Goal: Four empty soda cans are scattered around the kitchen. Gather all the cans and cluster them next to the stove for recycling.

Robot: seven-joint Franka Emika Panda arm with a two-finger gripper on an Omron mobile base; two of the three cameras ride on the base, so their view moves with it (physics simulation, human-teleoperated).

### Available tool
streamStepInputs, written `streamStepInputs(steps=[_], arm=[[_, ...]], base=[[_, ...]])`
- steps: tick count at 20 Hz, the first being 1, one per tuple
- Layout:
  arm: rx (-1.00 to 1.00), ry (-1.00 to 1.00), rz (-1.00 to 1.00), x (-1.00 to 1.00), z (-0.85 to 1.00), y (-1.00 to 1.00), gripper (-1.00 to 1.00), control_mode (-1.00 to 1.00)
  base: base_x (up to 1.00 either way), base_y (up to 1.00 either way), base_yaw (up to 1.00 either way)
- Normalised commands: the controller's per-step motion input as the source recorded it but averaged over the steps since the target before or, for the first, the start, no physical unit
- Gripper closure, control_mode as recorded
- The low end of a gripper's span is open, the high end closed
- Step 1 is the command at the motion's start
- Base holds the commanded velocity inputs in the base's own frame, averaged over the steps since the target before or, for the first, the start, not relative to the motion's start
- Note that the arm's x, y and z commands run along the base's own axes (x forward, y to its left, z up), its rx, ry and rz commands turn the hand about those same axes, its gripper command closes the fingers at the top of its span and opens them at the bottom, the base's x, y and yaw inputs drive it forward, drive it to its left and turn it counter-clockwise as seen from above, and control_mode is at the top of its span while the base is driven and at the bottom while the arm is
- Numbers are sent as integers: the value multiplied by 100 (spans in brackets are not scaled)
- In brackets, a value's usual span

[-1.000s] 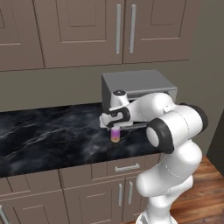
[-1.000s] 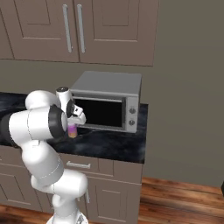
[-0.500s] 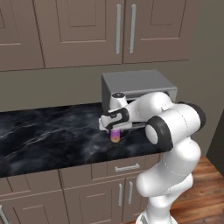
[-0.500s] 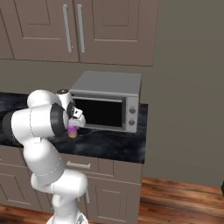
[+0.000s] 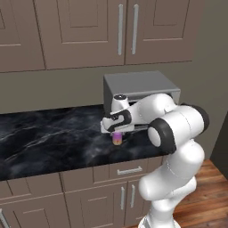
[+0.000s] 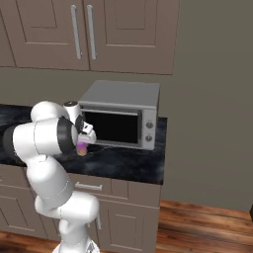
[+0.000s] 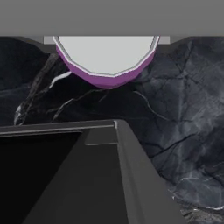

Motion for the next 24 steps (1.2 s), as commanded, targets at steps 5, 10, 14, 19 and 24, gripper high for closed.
streamStepInputs(steps=[5,10,14,19,24], arm=[[0,-2,0,-25,33,-5,100,-100],[0,0,0,-36,51,-9,100,-100],[0,0,0,-38,53,-15,100,-100],[0,0,0,-37,37,-11,100,-100],[0,0,0,-26,31,-12,100,-100]], base=[[0,0,0],[0,0,0],[0,0,0],[0,0,0],[0,0,0]])
